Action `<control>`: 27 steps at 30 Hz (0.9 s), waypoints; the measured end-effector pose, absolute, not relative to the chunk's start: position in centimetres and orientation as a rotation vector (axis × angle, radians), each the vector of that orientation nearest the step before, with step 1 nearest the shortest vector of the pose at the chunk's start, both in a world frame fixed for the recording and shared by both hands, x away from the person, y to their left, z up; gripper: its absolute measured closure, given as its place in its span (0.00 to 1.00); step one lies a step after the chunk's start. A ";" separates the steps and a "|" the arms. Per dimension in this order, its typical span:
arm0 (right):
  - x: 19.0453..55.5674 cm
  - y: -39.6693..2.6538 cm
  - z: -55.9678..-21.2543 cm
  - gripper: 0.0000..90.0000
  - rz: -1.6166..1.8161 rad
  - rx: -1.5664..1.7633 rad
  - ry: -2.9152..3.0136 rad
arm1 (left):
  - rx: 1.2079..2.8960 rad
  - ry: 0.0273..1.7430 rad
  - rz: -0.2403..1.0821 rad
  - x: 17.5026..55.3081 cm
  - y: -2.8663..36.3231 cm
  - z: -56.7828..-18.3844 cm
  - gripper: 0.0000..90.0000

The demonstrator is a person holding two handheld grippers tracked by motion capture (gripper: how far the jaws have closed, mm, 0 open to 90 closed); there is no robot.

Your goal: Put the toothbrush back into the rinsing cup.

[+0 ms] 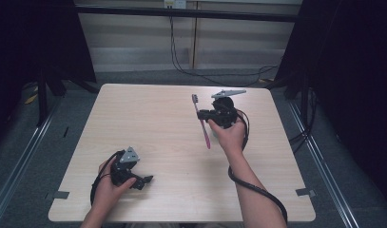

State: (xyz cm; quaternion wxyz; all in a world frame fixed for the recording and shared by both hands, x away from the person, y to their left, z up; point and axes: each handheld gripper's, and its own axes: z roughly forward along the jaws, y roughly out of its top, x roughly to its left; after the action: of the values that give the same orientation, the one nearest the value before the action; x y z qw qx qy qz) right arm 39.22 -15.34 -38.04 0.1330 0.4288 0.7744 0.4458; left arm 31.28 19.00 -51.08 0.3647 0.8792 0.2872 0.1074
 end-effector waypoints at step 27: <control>39.2 -18.2 -35.7 0.90 1.330 1.243 2.143 | 2.261 0.739 0.276 31.3 19.0 -51.1 0.00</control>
State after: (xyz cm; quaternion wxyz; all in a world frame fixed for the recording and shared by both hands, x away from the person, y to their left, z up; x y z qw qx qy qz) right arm 39.22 -18.21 -35.73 0.1642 0.4362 0.7518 0.4665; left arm 31.27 18.99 -51.08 0.3649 0.8790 0.2875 0.1074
